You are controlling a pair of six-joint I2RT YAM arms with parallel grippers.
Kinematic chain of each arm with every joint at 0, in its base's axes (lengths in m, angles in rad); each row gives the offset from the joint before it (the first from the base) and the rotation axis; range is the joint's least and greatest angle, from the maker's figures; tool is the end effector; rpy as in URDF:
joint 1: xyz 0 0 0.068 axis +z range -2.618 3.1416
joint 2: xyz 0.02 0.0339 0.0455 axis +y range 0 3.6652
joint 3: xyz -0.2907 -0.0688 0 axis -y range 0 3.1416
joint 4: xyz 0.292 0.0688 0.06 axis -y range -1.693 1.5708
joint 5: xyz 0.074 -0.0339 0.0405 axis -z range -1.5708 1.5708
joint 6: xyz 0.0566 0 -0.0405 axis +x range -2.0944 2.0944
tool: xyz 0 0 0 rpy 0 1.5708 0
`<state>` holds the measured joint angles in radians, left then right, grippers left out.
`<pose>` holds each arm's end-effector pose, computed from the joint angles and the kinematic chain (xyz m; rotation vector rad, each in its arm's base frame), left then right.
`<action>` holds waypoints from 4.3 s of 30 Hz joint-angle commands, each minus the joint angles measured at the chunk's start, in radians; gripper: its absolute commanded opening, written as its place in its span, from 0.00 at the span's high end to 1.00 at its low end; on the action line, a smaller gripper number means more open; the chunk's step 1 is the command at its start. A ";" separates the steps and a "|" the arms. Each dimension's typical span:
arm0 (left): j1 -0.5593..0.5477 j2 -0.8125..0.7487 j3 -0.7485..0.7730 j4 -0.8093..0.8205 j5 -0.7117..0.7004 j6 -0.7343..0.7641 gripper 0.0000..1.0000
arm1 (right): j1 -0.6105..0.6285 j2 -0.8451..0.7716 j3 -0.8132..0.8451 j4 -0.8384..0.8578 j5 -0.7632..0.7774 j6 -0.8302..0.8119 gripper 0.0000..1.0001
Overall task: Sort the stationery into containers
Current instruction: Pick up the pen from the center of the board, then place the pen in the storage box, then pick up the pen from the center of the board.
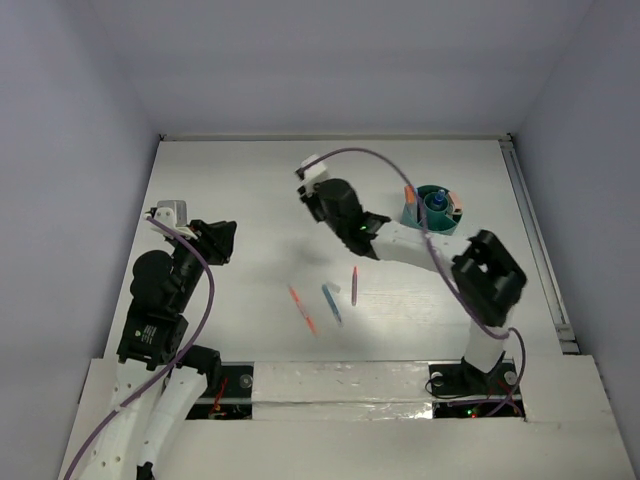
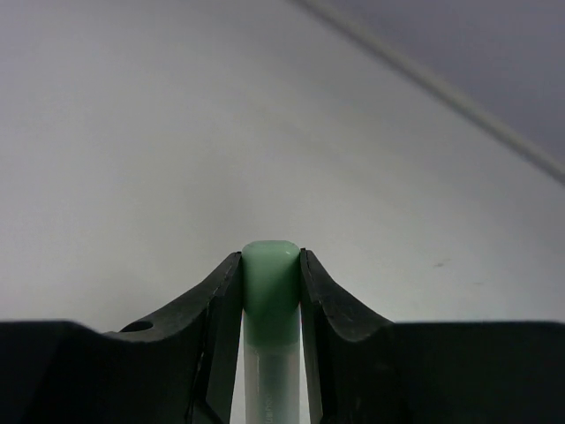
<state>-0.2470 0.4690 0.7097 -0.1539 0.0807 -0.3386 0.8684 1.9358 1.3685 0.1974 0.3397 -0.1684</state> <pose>0.1539 -0.0435 0.3841 -0.0027 1.5071 -0.5322 0.3510 0.3855 0.2327 -0.7508 1.7684 0.1406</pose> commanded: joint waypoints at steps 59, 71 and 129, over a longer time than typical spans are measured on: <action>-0.003 0.057 0.002 0.085 0.099 -0.010 0.78 | -0.497 -0.340 -0.717 0.916 0.087 0.124 0.47; -0.003 0.053 -0.007 0.096 0.108 -0.017 0.76 | -0.497 -0.540 -0.698 0.668 -0.054 0.289 0.25; -0.821 0.904 0.102 0.255 -0.417 -0.249 0.79 | -0.129 -1.006 -0.612 -0.477 0.377 0.567 0.87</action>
<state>-1.0588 1.3262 0.7555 0.0963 -0.2543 -0.5705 0.7471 0.9909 0.7776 -0.2665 0.6312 0.4046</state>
